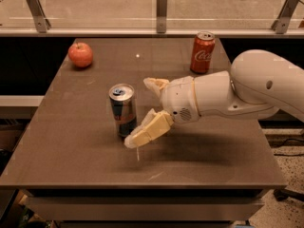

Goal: Move redbull can near apple

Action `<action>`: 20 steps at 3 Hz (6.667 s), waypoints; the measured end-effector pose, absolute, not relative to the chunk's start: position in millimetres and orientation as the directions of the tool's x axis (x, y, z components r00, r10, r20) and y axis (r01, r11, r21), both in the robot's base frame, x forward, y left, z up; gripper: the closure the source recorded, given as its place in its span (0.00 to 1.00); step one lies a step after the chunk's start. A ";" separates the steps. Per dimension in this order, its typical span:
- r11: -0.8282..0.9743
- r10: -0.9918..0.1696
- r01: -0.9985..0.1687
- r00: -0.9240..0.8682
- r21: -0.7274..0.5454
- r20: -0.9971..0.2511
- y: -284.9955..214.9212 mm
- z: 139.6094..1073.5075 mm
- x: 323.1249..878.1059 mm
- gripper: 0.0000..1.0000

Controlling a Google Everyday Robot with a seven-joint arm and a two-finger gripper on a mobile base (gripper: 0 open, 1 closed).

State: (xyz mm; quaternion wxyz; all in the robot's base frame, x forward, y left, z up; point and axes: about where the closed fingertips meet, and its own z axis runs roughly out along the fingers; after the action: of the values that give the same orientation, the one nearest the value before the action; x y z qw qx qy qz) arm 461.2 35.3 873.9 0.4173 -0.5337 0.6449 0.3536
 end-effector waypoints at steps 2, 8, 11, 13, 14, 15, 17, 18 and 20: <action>0.189 -0.314 -0.982 -0.067 0.006 -0.947 30.8 877.0 460.7 0.00; 0.073 -0.047 -0.996 0.039 -0.042 -0.998 84.6 899.9 466.3 0.42; 0.061 -0.048 -0.997 0.045 -0.048 -0.998 90.6 902.8 462.8 1.00; 0.095 -0.042 -0.994 0.052 -0.056 -0.998 102.4 925.6 491.3 1.00; 0.122 -0.068 -0.991 0.052 -0.060 -0.996 117.8 943.1 513.7 1.00; 0.170 -0.104 -0.983 0.048 -0.065 -0.993 138.2 958.8 533.1 1.00; 0.235 -0.113 -0.971 0.018 -0.044 -0.993 171.8 974.0 579.8 1.00; 0.264 -0.077 -0.964 0.009 -0.029 -0.997 182.0 972.4 601.7 1.00; 0.311 0.013 -0.950 0.009 -0.005 -1.000 191.4 958.3 646.6 1.00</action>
Offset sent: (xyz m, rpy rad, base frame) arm 0.0036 -0.0180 0.0033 0.2435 -0.0515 -0.0342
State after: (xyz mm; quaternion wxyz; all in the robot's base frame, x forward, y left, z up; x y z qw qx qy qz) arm 646.6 191.4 958.3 0.5777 -0.4133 0.5671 0.4169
